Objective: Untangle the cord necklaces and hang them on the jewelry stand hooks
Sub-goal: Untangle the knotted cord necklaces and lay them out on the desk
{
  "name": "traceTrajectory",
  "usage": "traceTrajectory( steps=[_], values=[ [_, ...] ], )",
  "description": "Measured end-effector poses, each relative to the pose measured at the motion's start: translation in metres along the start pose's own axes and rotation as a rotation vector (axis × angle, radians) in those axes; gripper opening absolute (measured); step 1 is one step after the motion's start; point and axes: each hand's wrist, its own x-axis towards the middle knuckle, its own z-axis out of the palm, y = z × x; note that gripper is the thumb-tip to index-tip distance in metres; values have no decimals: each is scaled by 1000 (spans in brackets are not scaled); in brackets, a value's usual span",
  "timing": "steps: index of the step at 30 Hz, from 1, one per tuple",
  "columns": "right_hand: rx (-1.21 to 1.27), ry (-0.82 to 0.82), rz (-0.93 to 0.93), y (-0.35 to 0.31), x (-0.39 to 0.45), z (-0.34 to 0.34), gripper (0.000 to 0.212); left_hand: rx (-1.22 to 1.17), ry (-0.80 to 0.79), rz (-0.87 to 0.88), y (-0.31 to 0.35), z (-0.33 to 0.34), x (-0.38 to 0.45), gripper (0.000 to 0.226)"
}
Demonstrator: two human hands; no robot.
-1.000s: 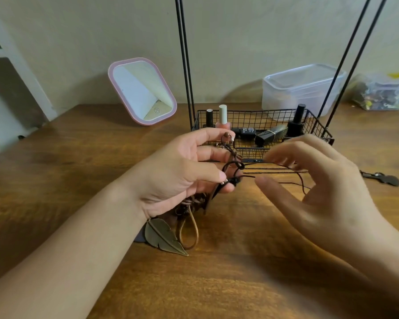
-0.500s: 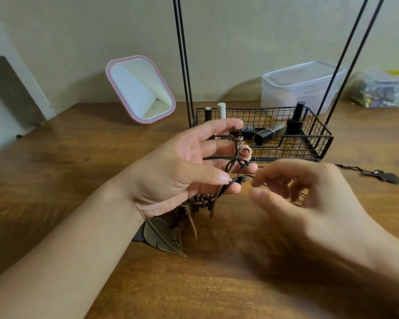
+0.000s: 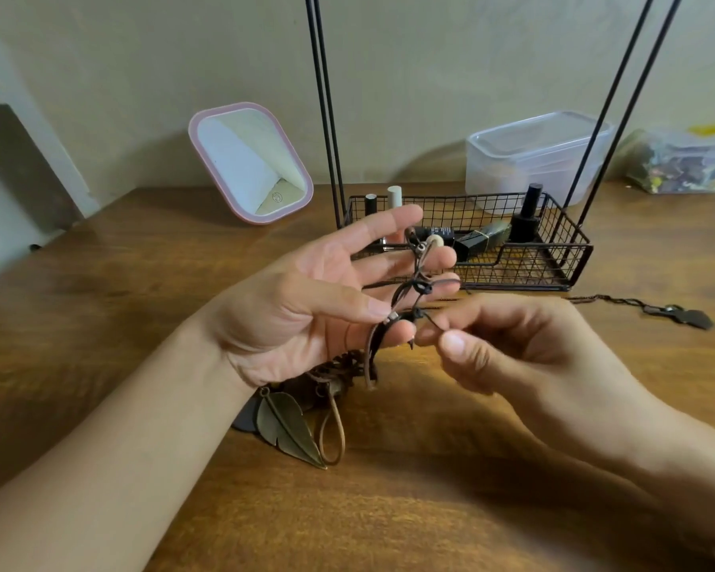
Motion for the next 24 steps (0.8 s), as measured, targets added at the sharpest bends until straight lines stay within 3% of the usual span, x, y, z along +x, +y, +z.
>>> traceTrajectory(
  steps=[3, 7, 15, 18, 24],
  values=[
    [1, 107, -37, -8, 1, -3, 23, 15, 45, -30, 1, 1, 0, 72],
    [-7, 220, -50, -12, 3, -10, 26, 53, 7, -37, 0, -2, -2, 63],
    [-2, 193, -63, -12, -1, -13, 17, 217, 40, -60, 4, 1, -2, 72],
    [-19, 191, -67, -9, 0, -12, 16, 193, -9, -90, 5, 3, -2, 55],
    [-304, 206, -219, -9, -5, -14, 24, 336, 69, -72, 4, 9, -2, 20]
  ],
)
